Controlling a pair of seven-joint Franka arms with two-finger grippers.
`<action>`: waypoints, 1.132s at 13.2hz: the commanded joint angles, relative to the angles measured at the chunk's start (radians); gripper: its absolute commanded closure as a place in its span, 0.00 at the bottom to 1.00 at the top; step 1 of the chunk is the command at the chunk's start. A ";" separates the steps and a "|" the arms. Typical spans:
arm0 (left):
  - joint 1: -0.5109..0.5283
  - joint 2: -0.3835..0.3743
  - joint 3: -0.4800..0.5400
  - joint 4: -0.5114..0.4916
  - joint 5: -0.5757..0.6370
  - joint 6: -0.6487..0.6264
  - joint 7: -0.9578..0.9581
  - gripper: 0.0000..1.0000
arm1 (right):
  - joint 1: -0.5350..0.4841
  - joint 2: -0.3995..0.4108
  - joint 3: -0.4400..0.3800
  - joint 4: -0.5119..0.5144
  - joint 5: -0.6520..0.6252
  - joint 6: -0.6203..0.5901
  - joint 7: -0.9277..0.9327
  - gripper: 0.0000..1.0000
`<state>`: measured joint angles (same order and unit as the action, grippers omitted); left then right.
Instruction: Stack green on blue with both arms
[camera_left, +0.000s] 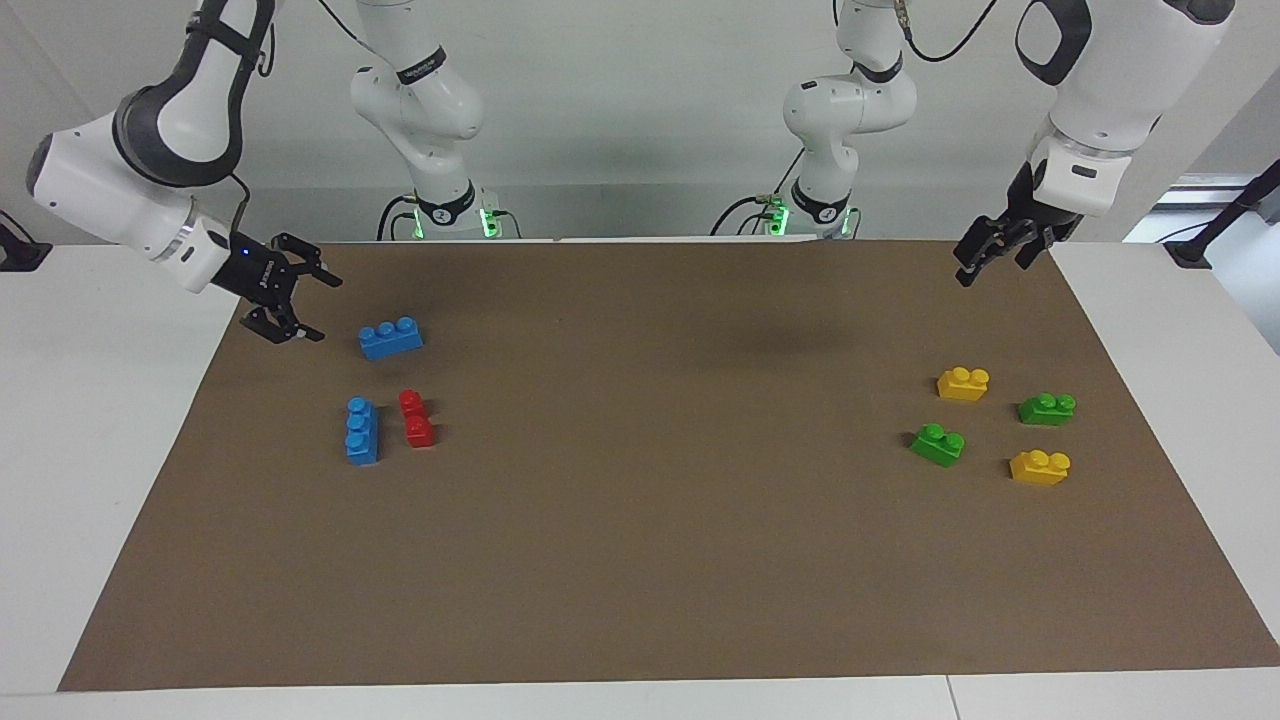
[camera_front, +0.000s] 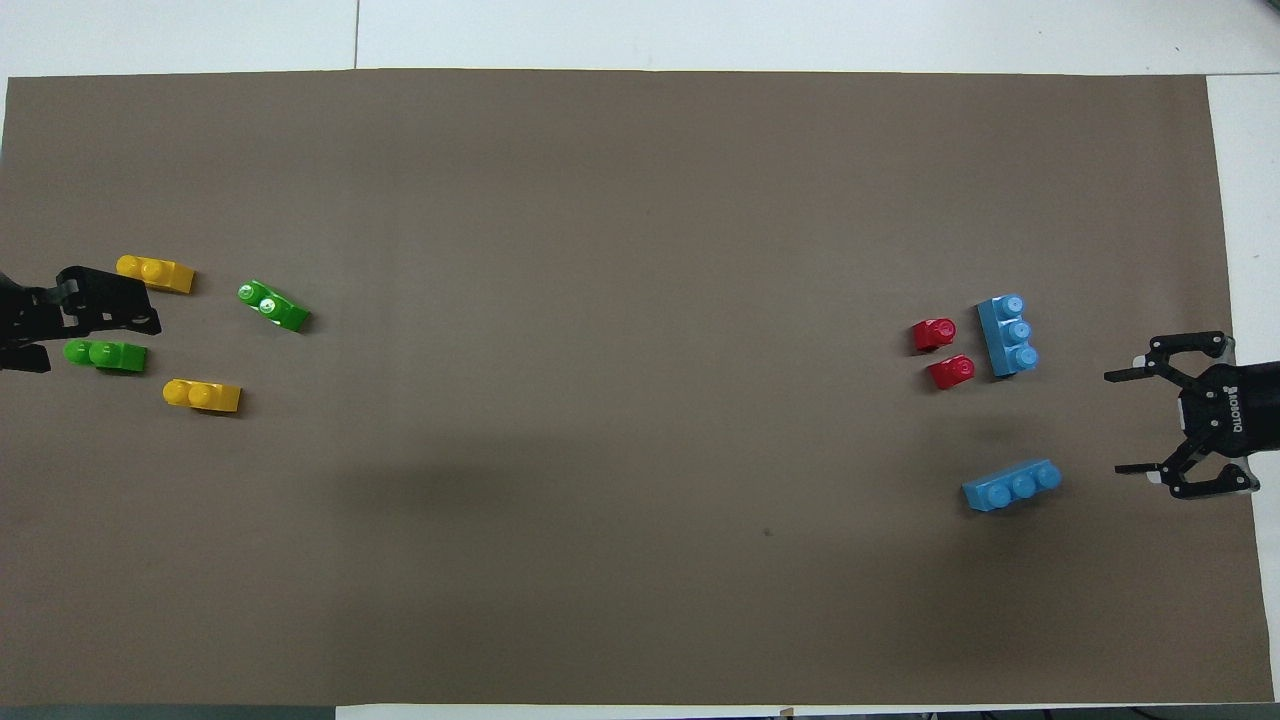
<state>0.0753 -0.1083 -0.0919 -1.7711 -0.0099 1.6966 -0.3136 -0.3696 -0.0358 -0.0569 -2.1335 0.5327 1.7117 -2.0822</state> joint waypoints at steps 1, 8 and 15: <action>0.027 -0.060 -0.002 -0.106 -0.013 0.089 -0.097 0.00 | -0.076 0.031 0.011 -0.046 0.074 -0.023 -0.120 0.00; 0.027 -0.057 -0.002 -0.218 -0.030 0.218 -0.323 0.00 | -0.158 0.206 0.009 -0.048 0.136 -0.080 -0.386 0.00; 0.029 -0.021 0.000 -0.274 -0.033 0.327 -0.418 0.00 | -0.155 0.238 0.011 -0.078 0.165 -0.011 -0.414 0.00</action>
<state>0.0954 -0.1278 -0.0885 -2.0175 -0.0271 1.9815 -0.6983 -0.5163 0.1963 -0.0541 -2.1928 0.6694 1.6724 -2.4678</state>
